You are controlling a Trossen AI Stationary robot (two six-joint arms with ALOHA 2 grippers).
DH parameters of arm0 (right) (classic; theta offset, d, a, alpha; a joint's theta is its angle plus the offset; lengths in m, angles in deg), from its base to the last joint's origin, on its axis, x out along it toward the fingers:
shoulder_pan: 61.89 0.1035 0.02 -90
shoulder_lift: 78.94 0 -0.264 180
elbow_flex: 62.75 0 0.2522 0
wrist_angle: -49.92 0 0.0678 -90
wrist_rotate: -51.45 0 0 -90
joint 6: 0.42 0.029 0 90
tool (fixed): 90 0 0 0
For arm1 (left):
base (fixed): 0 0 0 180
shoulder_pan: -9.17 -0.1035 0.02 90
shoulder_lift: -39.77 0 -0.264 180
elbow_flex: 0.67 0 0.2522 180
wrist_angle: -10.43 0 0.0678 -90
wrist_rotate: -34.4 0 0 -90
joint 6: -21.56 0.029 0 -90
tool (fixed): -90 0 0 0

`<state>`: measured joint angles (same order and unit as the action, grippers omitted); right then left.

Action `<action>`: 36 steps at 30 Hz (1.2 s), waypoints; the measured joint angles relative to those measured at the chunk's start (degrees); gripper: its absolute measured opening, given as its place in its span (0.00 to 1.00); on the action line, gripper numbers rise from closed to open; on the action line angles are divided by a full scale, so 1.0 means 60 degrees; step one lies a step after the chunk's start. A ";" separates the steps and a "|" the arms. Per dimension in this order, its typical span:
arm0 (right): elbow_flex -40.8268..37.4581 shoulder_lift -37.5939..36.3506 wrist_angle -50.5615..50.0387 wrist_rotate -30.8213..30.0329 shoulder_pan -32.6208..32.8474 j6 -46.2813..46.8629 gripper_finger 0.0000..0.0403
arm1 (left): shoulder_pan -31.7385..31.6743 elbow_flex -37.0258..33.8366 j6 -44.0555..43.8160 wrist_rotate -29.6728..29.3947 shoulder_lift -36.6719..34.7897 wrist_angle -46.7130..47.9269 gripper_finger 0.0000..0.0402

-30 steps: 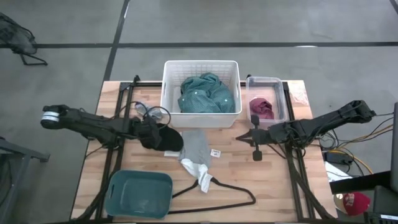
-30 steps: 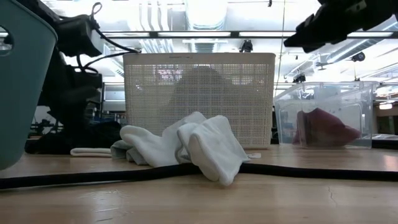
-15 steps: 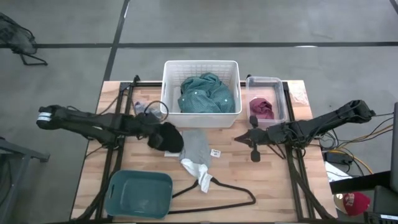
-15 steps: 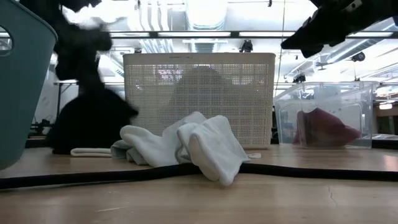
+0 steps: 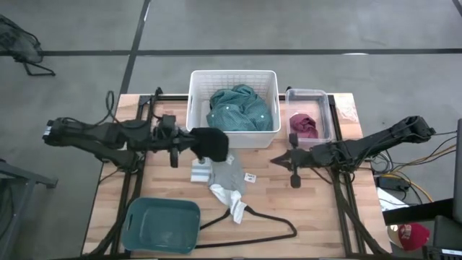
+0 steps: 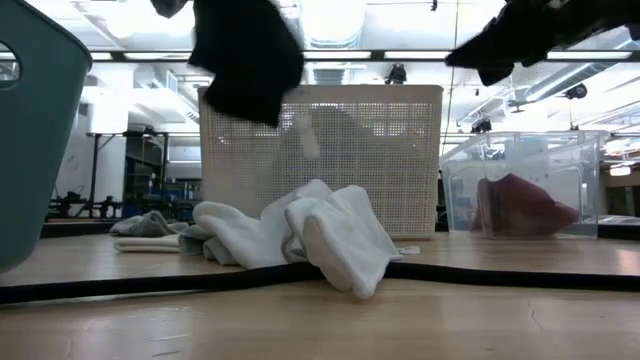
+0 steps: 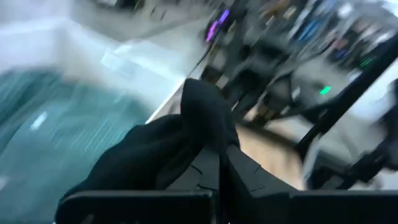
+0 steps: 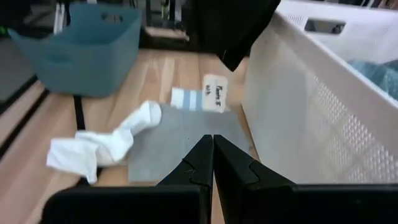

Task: Pick & Place Cloths
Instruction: Put the black boxer into the transparent bin

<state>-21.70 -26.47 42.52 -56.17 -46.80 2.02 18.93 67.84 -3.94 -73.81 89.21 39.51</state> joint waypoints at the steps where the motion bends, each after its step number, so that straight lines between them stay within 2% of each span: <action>1: 0.0000 0.0036 0.0242 -0.0001 0.0000 0.0002 0.02 | 0.0052 -0.0041 0.0118 0.0001 0.0120 -0.0570 0.01; 6: 0.0000 0.0207 0.1619 -0.0013 0.0000 -0.0194 0.03 | 0.0211 -0.0096 0.0170 0.0031 0.1033 -0.1761 0.01; 9: 0.0041 0.0289 0.1971 -0.0013 0.0004 -0.0363 0.08 | 0.0305 -0.0096 0.0167 0.0040 0.1740 -0.2279 0.02; 13: 0.0092 0.0526 0.2278 -0.0012 0.0004 -0.0665 0.21 | 0.0391 -0.0103 0.0190 0.0068 0.2760 -0.3475 0.02; 21: 0.0095 0.1676 0.3635 -0.0018 0.0004 -0.1012 0.56 | 0.0400 -0.0103 0.0304 0.0476 0.4563 -0.6353 0.02; 26: 0.0095 0.2313 0.4622 -0.0065 0.0000 -0.1254 0.75 | 0.0403 -0.0107 0.0428 0.0643 0.5174 -0.7131 0.02; 31: 0.0164 0.2831 0.5226 0.0557 0.0000 -0.1268 0.85 | 0.0399 -0.0107 0.0560 0.0720 0.5673 -0.7839 0.02; 36: 0.0694 0.3414 0.5213 0.1299 0.0004 -0.1204 0.89 | 0.0399 -0.0107 0.0574 0.0746 0.6106 -0.8718 0.02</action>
<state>-17.54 -5.99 73.80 -48.38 -46.77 -5.20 21.33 67.20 -0.50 -69.34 125.85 -12.80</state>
